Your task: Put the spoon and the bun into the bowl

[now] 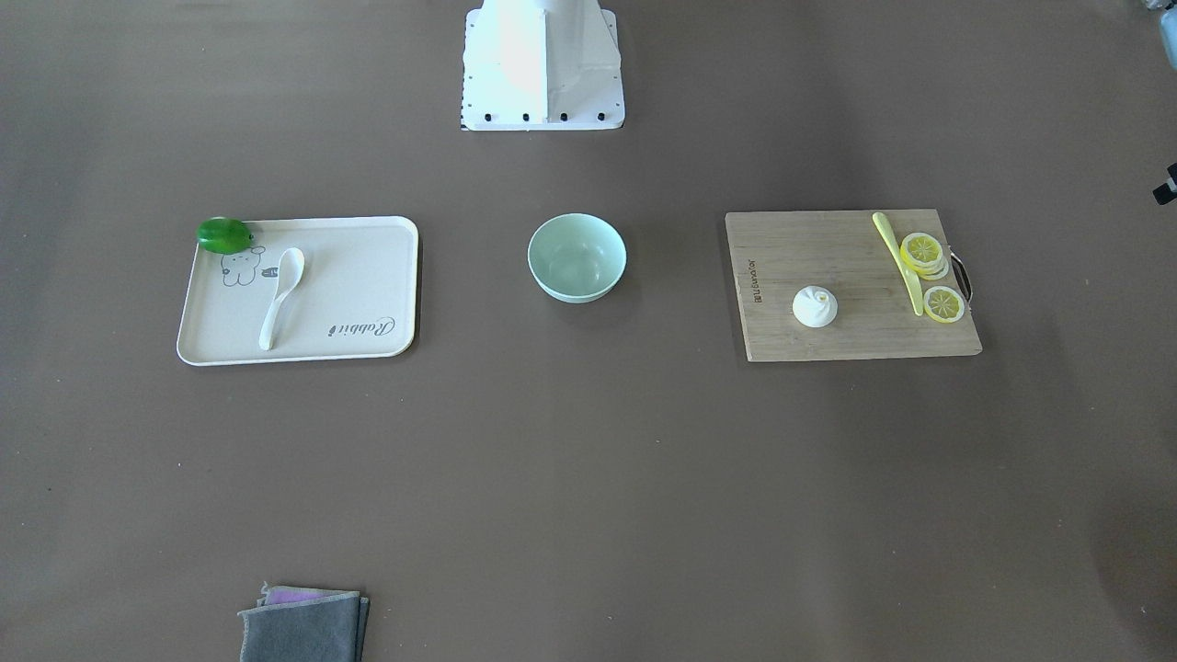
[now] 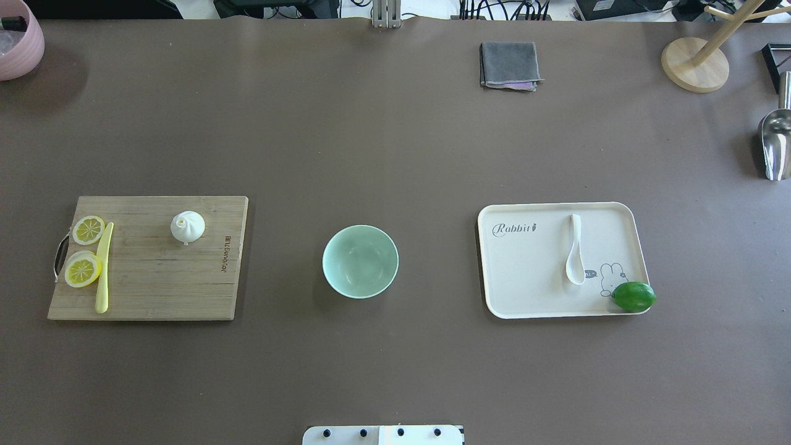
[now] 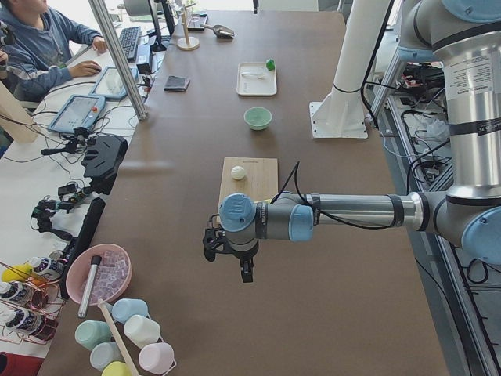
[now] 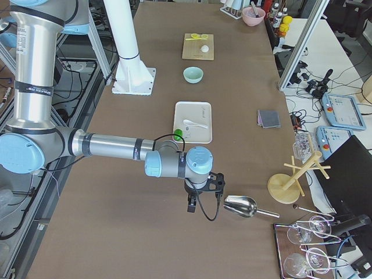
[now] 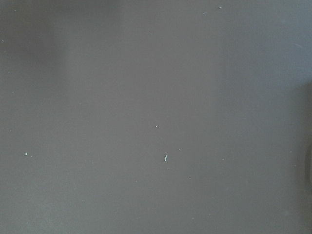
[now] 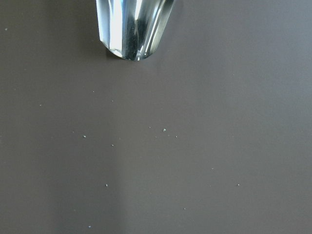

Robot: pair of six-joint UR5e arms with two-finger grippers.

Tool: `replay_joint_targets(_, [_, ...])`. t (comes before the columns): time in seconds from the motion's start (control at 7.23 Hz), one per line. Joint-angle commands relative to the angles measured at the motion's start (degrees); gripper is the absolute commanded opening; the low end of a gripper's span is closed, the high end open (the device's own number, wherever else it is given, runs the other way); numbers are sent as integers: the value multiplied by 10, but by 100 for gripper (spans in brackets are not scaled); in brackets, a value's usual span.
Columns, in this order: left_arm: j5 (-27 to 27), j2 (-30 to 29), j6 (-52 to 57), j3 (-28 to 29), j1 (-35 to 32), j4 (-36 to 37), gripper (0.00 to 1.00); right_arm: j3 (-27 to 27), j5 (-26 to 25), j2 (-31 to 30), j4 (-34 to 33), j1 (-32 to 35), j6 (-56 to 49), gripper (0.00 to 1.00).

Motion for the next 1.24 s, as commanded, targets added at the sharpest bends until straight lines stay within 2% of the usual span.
replay_joint_targets(0.0, [2,-5,1,-7,-10,25,98,15,2,12,-38,0,2,100])
replay_joint_targets(0.41, [0,2,1,-7,-16,23,98,21,1,7,-42,0,0,100])
replay_joint_targets(0.55, [3,-1,-2,19,-13,22,98,15,-2,7,-40,-10,-3,100])
replay_joint_targets(1.11, [-3,0,-10,17,-14,19,98,8,30,6,-39,-12,4,100])
